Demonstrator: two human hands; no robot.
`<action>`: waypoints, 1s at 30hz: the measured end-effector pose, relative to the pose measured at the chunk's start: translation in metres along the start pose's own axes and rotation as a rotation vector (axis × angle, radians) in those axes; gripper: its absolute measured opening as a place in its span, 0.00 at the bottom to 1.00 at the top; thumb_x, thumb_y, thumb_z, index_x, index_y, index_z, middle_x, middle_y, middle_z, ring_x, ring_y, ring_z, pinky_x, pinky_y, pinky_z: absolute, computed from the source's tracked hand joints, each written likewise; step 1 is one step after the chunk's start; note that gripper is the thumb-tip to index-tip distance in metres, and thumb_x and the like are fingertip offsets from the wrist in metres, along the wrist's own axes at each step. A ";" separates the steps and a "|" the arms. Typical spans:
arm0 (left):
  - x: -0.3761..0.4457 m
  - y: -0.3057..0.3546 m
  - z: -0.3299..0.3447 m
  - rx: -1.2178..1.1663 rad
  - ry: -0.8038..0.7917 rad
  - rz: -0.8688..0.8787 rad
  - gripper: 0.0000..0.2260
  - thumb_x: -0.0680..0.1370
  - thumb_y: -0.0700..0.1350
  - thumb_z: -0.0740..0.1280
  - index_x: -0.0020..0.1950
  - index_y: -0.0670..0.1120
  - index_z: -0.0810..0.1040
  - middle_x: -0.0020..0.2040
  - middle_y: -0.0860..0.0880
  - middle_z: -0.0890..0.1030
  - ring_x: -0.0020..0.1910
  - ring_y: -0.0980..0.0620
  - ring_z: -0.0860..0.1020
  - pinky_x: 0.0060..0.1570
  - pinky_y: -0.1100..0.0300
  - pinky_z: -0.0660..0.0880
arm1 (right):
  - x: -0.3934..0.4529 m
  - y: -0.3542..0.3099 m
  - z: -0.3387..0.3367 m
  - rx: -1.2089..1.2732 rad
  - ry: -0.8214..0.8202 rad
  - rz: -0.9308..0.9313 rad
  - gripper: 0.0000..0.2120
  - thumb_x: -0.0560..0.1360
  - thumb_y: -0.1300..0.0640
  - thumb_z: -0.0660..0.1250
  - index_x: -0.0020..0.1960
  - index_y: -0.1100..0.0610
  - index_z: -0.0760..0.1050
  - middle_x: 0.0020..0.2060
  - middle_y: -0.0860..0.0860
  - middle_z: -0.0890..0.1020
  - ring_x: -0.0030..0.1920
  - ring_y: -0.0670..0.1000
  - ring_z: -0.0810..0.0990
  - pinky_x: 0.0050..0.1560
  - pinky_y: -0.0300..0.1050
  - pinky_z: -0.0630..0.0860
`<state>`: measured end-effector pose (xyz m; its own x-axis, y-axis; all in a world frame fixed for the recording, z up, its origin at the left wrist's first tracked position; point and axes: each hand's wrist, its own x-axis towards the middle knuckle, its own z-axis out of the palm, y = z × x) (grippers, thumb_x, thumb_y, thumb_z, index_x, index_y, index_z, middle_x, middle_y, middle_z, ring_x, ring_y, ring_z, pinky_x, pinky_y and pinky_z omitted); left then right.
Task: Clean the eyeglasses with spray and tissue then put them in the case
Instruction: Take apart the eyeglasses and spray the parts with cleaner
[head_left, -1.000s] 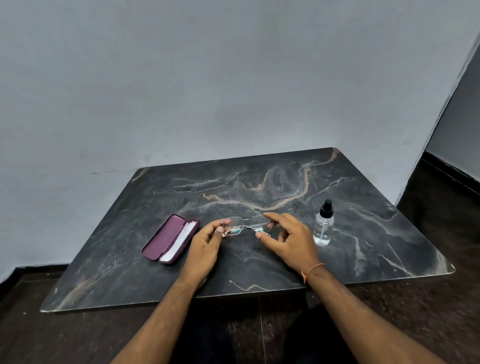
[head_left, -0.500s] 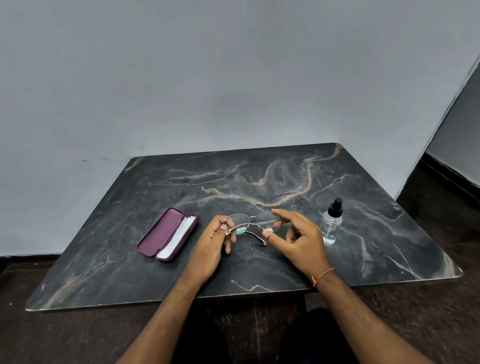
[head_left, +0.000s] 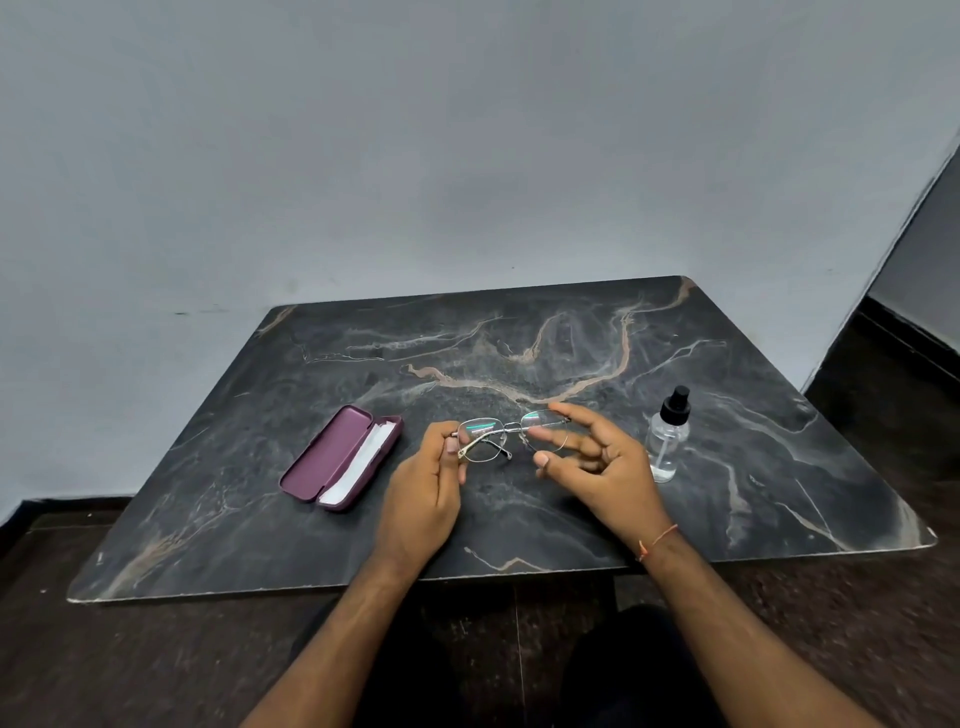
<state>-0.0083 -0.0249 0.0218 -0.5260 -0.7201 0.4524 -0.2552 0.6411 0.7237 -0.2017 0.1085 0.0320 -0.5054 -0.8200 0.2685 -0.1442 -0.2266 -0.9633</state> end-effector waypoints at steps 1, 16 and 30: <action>-0.001 0.001 0.000 0.025 0.011 0.000 0.10 0.90 0.53 0.53 0.59 0.57 0.74 0.38 0.56 0.78 0.32 0.56 0.77 0.38 0.50 0.77 | 0.000 0.001 0.000 0.008 -0.008 0.000 0.27 0.75 0.66 0.78 0.70 0.48 0.78 0.59 0.48 0.89 0.43 0.62 0.79 0.59 0.65 0.80; -0.006 0.002 0.002 0.120 0.063 0.024 0.13 0.89 0.59 0.51 0.62 0.57 0.73 0.39 0.57 0.80 0.37 0.56 0.81 0.42 0.46 0.80 | -0.002 0.000 0.004 -0.138 0.103 -0.089 0.31 0.74 0.62 0.80 0.71 0.40 0.77 0.67 0.43 0.84 0.52 0.49 0.90 0.50 0.49 0.86; -0.006 0.004 -0.002 -0.035 0.012 0.121 0.07 0.89 0.53 0.55 0.58 0.58 0.72 0.48 0.59 0.84 0.47 0.54 0.83 0.50 0.52 0.78 | -0.003 0.002 0.006 -0.242 0.152 -0.149 0.32 0.74 0.60 0.81 0.75 0.46 0.77 0.68 0.42 0.83 0.54 0.46 0.89 0.45 0.52 0.85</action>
<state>-0.0048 -0.0180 0.0230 -0.5412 -0.6416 0.5436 -0.1616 0.7138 0.6815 -0.1957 0.1076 0.0294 -0.5824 -0.6951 0.4215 -0.4149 -0.1918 -0.8895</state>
